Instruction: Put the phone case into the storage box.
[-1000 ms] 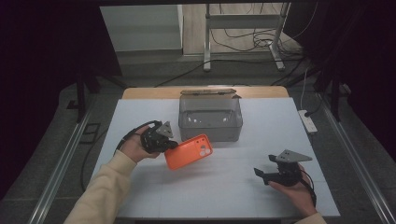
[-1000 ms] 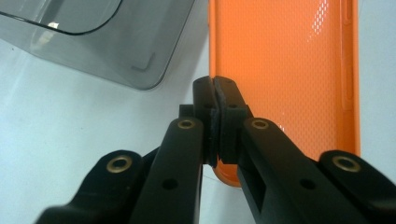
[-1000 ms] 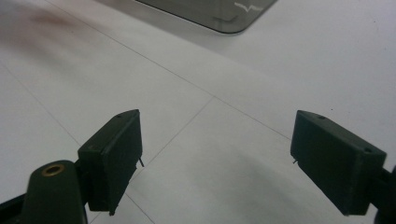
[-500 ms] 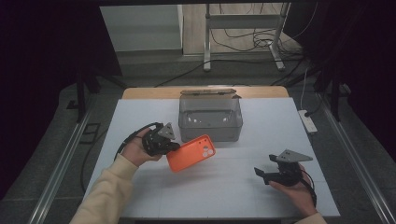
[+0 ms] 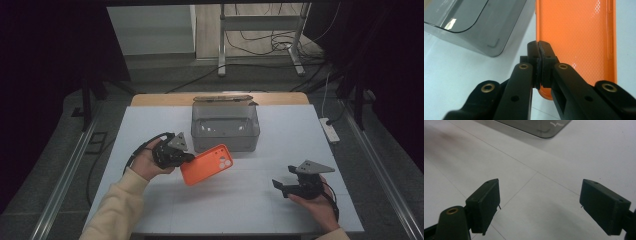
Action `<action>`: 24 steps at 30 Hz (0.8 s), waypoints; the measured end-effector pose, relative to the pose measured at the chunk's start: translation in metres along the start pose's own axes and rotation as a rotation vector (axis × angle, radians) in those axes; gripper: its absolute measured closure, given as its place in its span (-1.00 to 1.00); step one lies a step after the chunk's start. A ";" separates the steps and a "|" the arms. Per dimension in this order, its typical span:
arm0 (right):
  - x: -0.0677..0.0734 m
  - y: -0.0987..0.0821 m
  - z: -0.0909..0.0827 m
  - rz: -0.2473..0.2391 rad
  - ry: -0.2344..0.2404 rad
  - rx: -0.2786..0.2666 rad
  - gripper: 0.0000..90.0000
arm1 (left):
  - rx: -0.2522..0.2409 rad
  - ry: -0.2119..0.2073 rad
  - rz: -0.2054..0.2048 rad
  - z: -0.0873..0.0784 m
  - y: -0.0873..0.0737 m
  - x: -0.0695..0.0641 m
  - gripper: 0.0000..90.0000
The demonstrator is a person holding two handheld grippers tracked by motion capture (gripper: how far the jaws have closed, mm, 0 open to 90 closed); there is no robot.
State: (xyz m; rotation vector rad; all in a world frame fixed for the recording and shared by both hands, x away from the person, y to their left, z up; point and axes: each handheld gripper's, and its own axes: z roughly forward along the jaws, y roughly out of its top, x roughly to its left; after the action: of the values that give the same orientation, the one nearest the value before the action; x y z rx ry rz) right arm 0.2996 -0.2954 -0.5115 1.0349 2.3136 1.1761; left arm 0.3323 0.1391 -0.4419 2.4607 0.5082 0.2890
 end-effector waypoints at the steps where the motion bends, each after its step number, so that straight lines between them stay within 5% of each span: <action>1: 0.000 0.000 0.000 -0.001 0.001 0.000 -0.62 | -0.002 0.001 -0.002 0.000 0.000 -0.001 0.97; 24: 0.000 0.000 -0.001 0.000 -0.008 0.006 -0.62 | -0.047 0.014 -0.007 0.004 0.008 -0.009 0.97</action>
State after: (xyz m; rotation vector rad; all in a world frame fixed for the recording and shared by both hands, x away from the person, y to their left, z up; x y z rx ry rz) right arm 0.2997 -0.2960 -0.5112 1.0399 2.3123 1.1641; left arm 0.3276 0.1278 -0.4409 2.4123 0.5102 0.3115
